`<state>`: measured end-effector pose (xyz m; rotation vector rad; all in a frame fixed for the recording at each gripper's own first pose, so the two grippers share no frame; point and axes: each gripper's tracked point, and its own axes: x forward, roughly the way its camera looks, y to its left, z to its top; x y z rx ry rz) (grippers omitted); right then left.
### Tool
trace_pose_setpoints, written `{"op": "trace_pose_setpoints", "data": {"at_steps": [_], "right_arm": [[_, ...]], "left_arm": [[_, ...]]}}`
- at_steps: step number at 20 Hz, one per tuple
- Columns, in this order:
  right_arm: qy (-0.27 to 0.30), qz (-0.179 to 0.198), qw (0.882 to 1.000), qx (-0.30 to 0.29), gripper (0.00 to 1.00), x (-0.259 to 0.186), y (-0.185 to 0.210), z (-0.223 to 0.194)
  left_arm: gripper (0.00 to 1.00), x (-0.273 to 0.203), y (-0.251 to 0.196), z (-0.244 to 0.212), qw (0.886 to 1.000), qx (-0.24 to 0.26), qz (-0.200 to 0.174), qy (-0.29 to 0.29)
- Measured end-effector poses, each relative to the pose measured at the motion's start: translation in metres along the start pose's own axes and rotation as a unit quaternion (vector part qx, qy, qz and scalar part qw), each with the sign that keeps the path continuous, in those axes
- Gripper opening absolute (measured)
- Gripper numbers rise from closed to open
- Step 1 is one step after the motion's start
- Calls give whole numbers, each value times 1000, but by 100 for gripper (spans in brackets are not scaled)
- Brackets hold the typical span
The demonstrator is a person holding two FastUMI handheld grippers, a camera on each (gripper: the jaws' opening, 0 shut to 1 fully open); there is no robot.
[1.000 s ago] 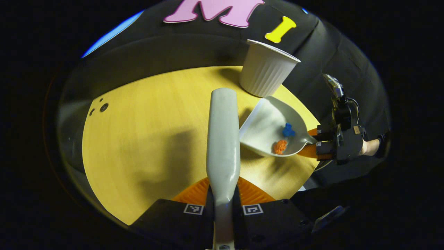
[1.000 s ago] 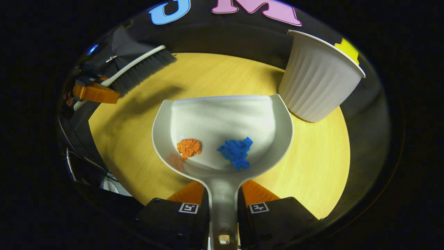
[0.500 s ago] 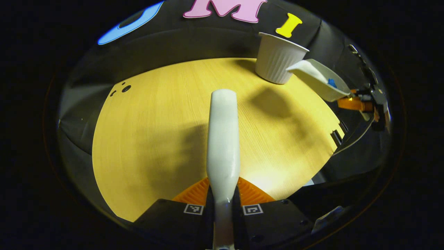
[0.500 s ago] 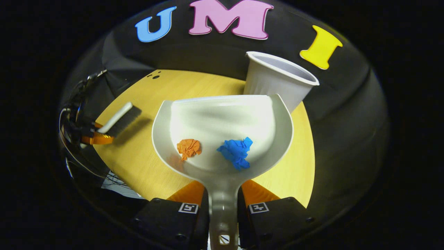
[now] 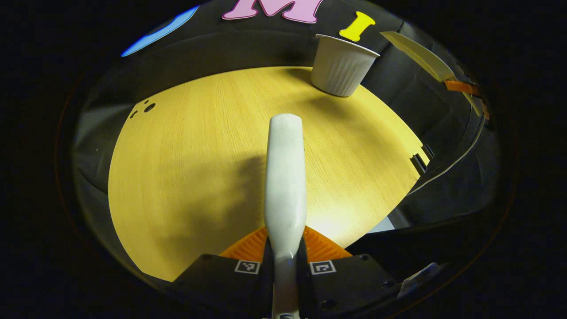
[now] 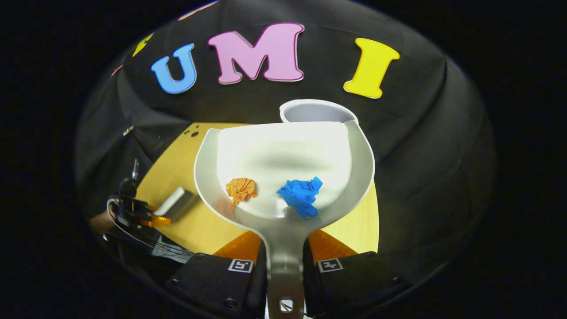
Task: Pick up the small broom and dustpan from the desktop, sweep the trash into the dustpan with the broom, and then empty the trash into the garbage bin.
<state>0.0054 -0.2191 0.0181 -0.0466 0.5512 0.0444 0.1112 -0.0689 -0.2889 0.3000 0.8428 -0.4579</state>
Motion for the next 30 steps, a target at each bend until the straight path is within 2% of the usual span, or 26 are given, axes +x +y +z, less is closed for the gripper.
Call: {"op": "trace_pose_setpoints", "data": {"at_steps": [7, 8, 9, 12, 13, 14, 15, 16, 18, 23, 24, 25, 27, 28, 30], "right_arm": [[-47, -42, 998, 2, 37, 49, -37, 107], [-49, -50, 997, 8, 34, 62, -45, 119], [-51, -55, 997, 17, 37, 76, -50, 128], [-40, -84, 995, 24, 37, 126, -68, 142], [-28, -97, 995, 23, 34, 143, -76, 143], [-16, -111, 994, 19, 38, 157, -83, 143], [-7, -122, 992, 13, 34, 169, -90, 142], [2, -134, 991, 10, 38, 180, -95, 140], [23, -158, 987, -16, 38, 196, -108, 133], [36, -208, 972, -108, 37, 190, -120, 132], [38, -219, 966, -132, 38, 190, -124, 132], [39, -228, 960, -159, 33, 191, -126, 132], [47, -252, 943, -214, 33, 186, -132, 132], [47, -261, 935, -235, 37, 185, -135, 136], [39, -266, 930, -251, 37, 188, -133, 140]], "left_arm": [[24, -6, 26, -10, 998, -64, 17, -12], [24, -6, 33, -10, 997, -74, 26, -14], [26, -6, 37, -10, 996, -87, 32, -18], [27, -10, 39, -3, 989, -140, 23, -41], [27, -11, 39, 0, 986, -156, 18, -50], [27, -13, 41, 1, 984, -169, 16, -56], [27, -14, 44, 1, 982, -178, 17, -59], [24, -15, 48, 0, 981, -184, 22, -61], [26, -17, 53, -1, 979, -192, 31, -62], [27, -21, 55, -3, 977, -199, 36, -63], [24, -20, 55, -3, 978, -197, 35, -61], [24, -19, 55, -4, 979, -194, 36, -58], [25, -17, 56, -3, 979, -191, 37, -52], [26, -18, 57, -2, 980, -190, 37, -52], [26, -18, 56, -1, 980, -188, 37, -51]]}}
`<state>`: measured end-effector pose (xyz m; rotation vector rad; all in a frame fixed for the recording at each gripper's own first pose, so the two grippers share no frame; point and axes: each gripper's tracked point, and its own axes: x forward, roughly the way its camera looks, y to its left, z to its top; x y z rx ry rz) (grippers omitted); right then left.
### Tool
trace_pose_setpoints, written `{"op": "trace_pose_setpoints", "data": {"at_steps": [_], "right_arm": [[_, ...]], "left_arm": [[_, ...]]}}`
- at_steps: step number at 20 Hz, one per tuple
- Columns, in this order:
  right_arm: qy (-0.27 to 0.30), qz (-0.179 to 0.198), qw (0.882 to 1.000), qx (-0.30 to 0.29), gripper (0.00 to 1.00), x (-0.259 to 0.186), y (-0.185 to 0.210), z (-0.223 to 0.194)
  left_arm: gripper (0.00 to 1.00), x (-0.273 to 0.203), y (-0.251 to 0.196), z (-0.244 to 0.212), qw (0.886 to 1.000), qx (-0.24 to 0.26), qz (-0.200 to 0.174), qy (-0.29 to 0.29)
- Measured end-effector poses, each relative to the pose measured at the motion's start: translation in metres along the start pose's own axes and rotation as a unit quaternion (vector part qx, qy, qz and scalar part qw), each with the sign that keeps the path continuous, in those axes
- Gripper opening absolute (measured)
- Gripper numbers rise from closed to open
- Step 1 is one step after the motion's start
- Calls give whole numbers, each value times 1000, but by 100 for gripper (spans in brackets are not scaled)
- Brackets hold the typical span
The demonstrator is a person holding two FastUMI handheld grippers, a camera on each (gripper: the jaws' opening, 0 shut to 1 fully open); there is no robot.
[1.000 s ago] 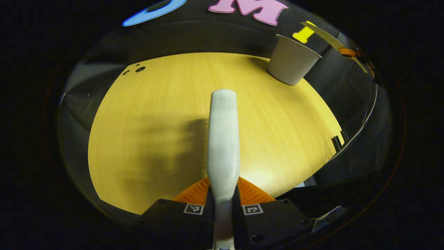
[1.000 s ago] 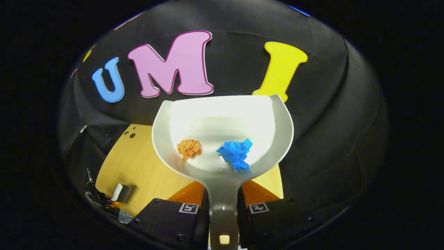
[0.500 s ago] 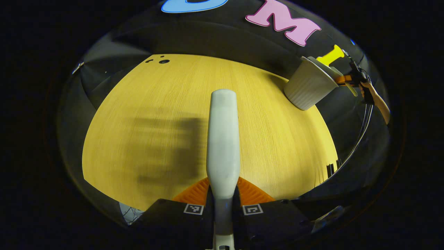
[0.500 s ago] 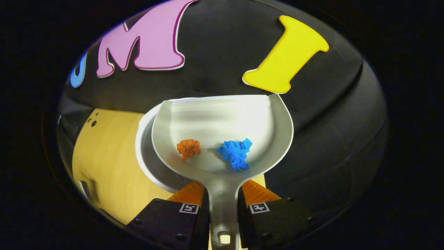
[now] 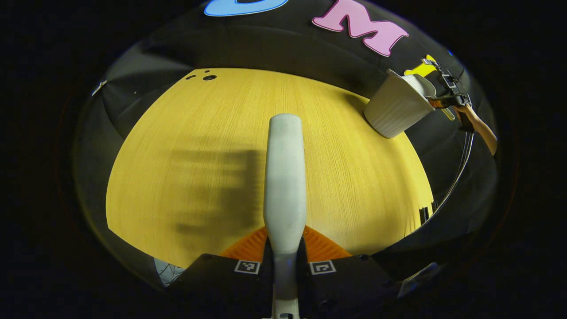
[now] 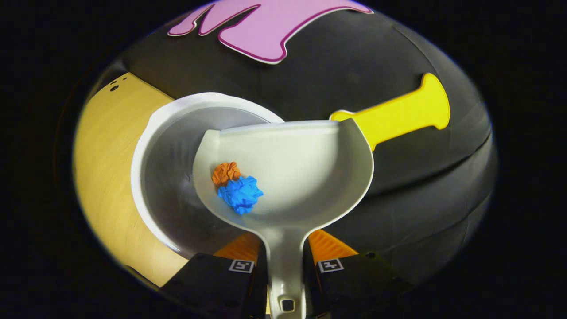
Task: Pick up the small broom and dustpan from the desktop, sweep the trash into the dustpan with the broom, and then empty the trash into the garbage bin.
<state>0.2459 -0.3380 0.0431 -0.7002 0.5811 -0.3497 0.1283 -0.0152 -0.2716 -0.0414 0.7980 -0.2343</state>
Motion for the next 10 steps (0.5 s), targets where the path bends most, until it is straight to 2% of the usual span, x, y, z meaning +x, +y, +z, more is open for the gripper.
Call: {"op": "trace_pose_setpoints", "data": {"at_steps": [1, 2, 4, 5, 6, 7, 8, 10], "right_arm": [[-2, -8, 1000, -5, 34, -1, 0, 2], [-2, -22, 1000, -21, 41, -4, 0, 3], [-10, -63, 995, -81, 33, -8, -6, 8], [-14, -87, 990, -112, 37, -10, -9, 11], [-19, -104, 984, -143, 37, -8, -10, 14], [-23, -118, 978, -171, 33, -9, -11, 18], [-28, -129, 971, -200, 37, -10, -13, 22], [-32, -148, 957, -248, 37, -15, -21, 23]], "left_arm": [[26, 0, -1, 0, 1000, 1, -1, 2], [26, 0, -1, 0, 1000, 2, -2, 3], [26, 1, -2, -1, 1000, 8, -3, 8], [26, 2, -2, -1, 1000, 11, -3, 9], [27, 2, -3, 0, 1000, 13, -4, 11], [26, 2, -4, 0, 1000, 14, -6, 12], [26, 2, -5, 1, 1000, 16, -7, 11], [27, 4, -6, 0, 1000, 24, -10, 13]]}}
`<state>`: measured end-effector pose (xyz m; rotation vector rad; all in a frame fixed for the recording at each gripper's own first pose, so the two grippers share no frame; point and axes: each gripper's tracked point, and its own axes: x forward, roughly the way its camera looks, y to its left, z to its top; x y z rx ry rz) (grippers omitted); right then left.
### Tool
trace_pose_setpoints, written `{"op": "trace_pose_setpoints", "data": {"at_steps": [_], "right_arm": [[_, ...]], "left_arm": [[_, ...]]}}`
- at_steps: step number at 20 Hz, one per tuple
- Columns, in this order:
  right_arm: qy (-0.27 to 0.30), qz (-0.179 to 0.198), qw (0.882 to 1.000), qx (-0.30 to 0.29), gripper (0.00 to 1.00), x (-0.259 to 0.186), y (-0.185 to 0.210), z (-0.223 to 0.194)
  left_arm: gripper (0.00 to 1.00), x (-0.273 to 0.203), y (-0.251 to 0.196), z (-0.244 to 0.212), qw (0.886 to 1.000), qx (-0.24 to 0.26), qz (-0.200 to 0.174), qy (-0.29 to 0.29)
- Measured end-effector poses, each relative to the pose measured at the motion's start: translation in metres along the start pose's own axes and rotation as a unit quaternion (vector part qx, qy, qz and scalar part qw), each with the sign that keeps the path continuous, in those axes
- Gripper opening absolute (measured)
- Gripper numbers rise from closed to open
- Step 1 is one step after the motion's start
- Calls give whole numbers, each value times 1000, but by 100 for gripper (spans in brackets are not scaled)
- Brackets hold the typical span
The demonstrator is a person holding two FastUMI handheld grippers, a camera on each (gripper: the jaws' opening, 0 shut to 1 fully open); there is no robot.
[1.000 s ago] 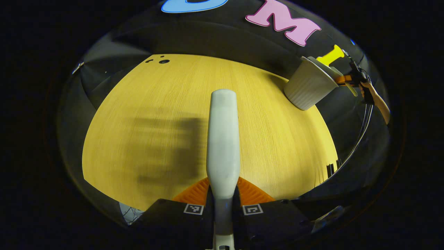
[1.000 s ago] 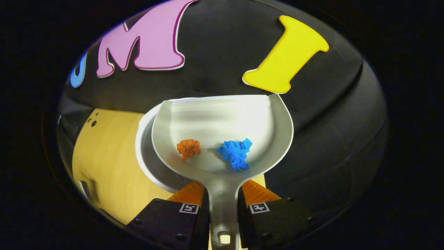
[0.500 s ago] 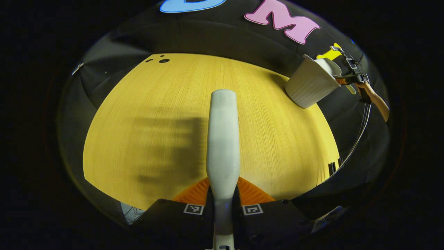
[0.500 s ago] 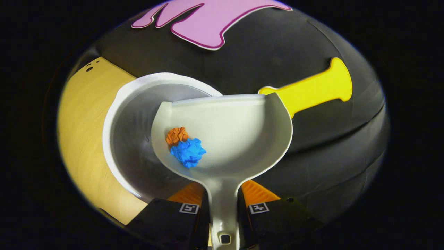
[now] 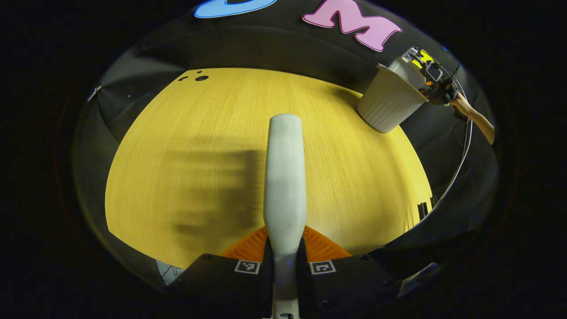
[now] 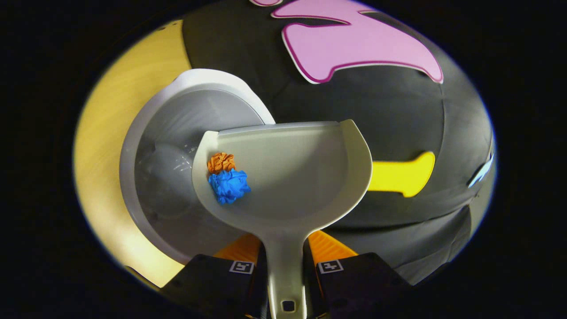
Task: Pick up the small broom and dustpan from the desktop, sweep the trash into the dustpan with the broom, and then empty the trash into the garbage bin.
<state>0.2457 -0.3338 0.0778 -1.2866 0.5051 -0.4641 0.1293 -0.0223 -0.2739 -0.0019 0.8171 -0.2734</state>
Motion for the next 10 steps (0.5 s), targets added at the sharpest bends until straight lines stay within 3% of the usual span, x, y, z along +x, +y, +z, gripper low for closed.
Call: {"op": "trace_pose_setpoints", "data": {"at_steps": [2, 5, 9, 10], "right_arm": [[-4, -23, 999, -48, 41, 2, -10, -12], [-9, -58, 993, -106, 37, 3, -24, -24], [-7, -56, 993, -102, 34, 6, -21, -20], [-2, -56, 993, -103, 37, 6, -22, -22]], "left_arm": [[27, 2, 0, -2, 1000, 8, 6, 8], [25, 1, -3, 0, 1000, 16, 7, 6], [27, -2, -2, 0, 1000, 6, 11, 4], [26, -2, 1, -1, 1000, 3, 14, 5]]}}
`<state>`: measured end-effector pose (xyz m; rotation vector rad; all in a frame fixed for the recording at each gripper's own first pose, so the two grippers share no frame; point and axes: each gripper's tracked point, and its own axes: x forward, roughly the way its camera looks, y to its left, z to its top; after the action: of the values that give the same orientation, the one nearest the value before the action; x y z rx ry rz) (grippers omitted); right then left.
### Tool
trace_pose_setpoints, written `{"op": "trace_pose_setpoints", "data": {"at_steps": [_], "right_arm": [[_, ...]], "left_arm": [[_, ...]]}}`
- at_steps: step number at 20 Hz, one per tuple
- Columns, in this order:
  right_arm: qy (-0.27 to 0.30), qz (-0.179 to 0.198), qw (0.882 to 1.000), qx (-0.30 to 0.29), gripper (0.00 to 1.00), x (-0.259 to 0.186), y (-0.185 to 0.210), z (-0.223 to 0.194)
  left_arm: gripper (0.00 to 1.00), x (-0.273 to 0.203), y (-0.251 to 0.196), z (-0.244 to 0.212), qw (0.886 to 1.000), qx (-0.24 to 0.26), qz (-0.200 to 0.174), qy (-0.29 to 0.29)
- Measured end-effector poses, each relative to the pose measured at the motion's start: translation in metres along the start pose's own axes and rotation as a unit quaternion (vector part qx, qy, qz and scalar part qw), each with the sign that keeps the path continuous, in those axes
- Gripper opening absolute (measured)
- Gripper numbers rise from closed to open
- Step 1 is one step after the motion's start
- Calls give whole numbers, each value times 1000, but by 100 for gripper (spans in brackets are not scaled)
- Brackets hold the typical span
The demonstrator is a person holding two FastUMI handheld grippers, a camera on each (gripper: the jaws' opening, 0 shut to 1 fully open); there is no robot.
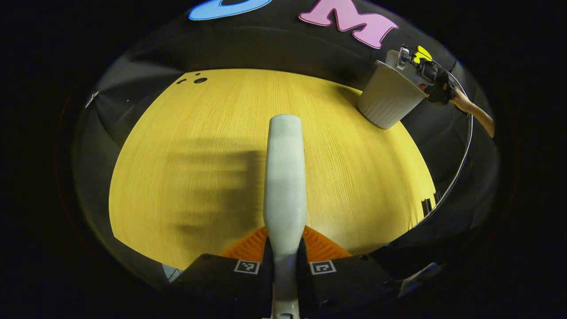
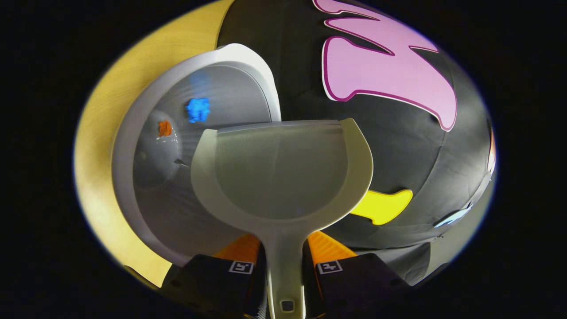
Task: Pick up the small broom and dustpan from the desktop, sweep the trash into the dustpan with the broom, and then empty the trash into the garbage bin.
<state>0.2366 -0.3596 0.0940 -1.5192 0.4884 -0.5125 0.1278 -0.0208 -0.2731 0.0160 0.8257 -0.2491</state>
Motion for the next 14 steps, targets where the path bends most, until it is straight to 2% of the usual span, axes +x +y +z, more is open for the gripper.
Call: {"op": "trace_pose_setpoints", "data": {"at_steps": [3, 4, 5, 6, 7, 10, 11, 12, 13, 14], "right_arm": [[2, -1, 1000, -3, 37, 0, 0, 0], [1, 3, 1000, 2, 34, 0, 1, 0], [3, 12, 1000, 12, 37, 0, 2, -1], [4, 26, 999, 25, 40, 0, 4, -1], [8, 48, 998, 48, 37, 0, 8, -2], [17, 110, 986, 124, 39, -3, 20, -3], [18, 116, 984, 133, 40, -5, 19, -4], [13, 117, 983, 142, 35, -6, 17, -4], [6, 116, 981, 154, 41, -8, 12, -3], [0, 116, 978, 172, 37, -11, 7, -5]], "left_arm": [[27, -1, 8, -1, 1000, -18, 5, 0], [27, -3, 12, -2, 1000, -20, 6, 0], [25, -4, 14, -4, 1000, -22, 9, 0], [27, -4, 17, -4, 1000, -23, 11, 1], [25, -3, 18, -6, 1000, -25, 13, 4], [27, -2, 23, -4, 999, -35, 18, 6], [27, -2, 24, -3, 999, -37, 18, 4], [27, -3, 24, -1, 999, -38, 18, 3], [27, -4, 23, 1, 999, -36, 18, 1], [27, -3, 24, 3, 999, -34, 18, 0]]}}
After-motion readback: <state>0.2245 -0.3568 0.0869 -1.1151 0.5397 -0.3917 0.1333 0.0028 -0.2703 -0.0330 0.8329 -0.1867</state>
